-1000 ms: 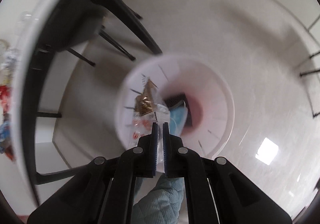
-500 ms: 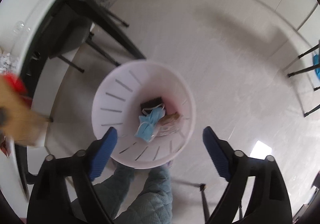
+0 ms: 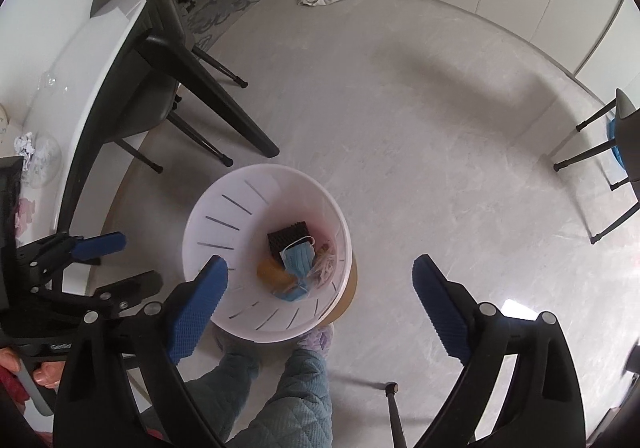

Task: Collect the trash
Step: 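Carry box and wrapper to the wastebasket and open both tools, then grasp the red tissue with the left tool while the right tool grasps the crumpled paper ball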

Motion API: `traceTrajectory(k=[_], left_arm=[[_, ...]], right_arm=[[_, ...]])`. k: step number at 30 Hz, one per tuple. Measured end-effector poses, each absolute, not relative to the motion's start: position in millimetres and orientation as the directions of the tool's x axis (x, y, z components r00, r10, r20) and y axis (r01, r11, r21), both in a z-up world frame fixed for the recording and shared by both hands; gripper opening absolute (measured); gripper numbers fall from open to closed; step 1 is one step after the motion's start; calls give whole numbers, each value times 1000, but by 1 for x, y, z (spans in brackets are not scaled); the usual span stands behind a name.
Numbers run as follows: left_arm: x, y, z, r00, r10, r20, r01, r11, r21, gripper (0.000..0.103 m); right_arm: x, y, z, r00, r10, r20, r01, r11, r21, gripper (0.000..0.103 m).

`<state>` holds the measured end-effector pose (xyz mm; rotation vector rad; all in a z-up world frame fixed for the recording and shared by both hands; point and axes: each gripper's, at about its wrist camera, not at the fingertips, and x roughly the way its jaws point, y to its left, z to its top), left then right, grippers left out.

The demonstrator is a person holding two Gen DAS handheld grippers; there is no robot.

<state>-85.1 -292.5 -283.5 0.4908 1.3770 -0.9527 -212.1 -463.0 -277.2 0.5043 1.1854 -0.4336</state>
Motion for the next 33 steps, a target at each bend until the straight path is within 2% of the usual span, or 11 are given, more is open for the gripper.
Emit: traceTrajectory(k=[7, 9, 10, 17, 25, 33], left_arm=[[-74, -265, -208, 39, -354, -934, 772, 604, -197, 83], [-72, -247, -178, 102, -368, -924, 764, 624, -164, 93], [-71, -235, -162, 144, -370, -918, 758, 637, -138, 94], [-53, -134, -85, 349, -315, -883, 631, 775, -27, 95], [-24, -12, -68, 509, -187, -840, 393, 919, 33, 95], [29, 53, -97, 489, -161, -857, 304, 953, -5, 95]], right_arm=[[-188, -448, -228, 385, -89, -919, 502, 855, 128, 93], [-178, -437, -208, 421, -92, -902, 468, 874, 129, 99], [-172, -430, -196, 444, -93, -891, 447, 885, 131, 100], [-120, -358, -132, 565, 5, -825, 223, 962, 158, 100], [-44, -261, -120, 567, 172, -805, -37, 982, 183, 100], [40, -179, -129, 541, 216, -813, -141, 976, 166, 100]])
